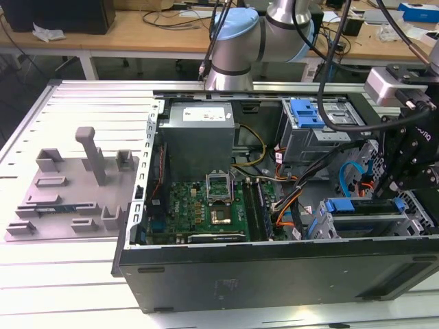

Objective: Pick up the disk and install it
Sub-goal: 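Insert the first disk wire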

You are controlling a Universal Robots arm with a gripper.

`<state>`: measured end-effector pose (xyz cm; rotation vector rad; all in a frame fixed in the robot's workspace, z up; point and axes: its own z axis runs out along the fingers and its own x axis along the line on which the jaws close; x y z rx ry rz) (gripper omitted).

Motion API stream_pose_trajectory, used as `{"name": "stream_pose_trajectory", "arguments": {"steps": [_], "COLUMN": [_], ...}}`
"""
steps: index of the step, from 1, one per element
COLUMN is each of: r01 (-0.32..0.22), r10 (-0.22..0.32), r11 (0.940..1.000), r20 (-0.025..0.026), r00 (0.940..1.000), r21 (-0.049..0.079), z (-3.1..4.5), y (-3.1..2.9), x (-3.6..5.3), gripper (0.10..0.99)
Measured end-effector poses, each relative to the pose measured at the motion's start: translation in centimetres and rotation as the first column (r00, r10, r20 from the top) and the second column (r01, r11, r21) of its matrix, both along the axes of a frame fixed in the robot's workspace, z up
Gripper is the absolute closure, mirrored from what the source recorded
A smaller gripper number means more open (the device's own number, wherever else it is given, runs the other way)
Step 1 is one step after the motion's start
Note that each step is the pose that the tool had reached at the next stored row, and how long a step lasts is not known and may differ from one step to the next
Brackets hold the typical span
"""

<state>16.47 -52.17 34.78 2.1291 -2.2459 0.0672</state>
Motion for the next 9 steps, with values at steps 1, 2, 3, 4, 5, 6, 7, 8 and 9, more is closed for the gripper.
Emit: {"name": "stream_pose_trajectory", "arguments": {"steps": [1, 2, 3, 4, 5, 6, 7, 8, 9], "r01": [0.0, -0.001, -0.001, -0.002, -0.002, -0.003, -0.003, -0.004, -0.004], "r10": [0.0, 0.001, 0.001, 0.002, 0.002, 0.003, 0.003, 0.004, 0.004], "r11": [1.0, 1.0, 1.0, 1.0, 1.0, 1.0, 1.0, 1.0, 1.0], "r20": [0.0, 0.0, 0.0, 0.0, 0.0, 0.0, 0.0, 0.0, 0.0], "r00": [1.0, 1.0, 1.0, 1.0, 1.0, 1.0, 1.0, 1.0, 1.0], "r21": [0.0, 0.0, 0.0, 0.0, 0.0, 0.0, 0.0, 0.0, 0.0], "z": [-0.02, -0.04, -0.04, -0.11, -0.21, -0.29, -0.35, -0.44, -0.51], "y": [-0.04, -0.06, -0.06, -0.07, -0.07, -0.07, -0.07, -0.07, -0.07], "x": [0.0, 0.0, 0.0, 0.0, 0.0, -0.01, -0.01, -0.01, -0.01], "gripper": [0.922, 0.922, 0.922, 0.922, 0.922, 0.922, 0.922, 0.922, 0.922]}}
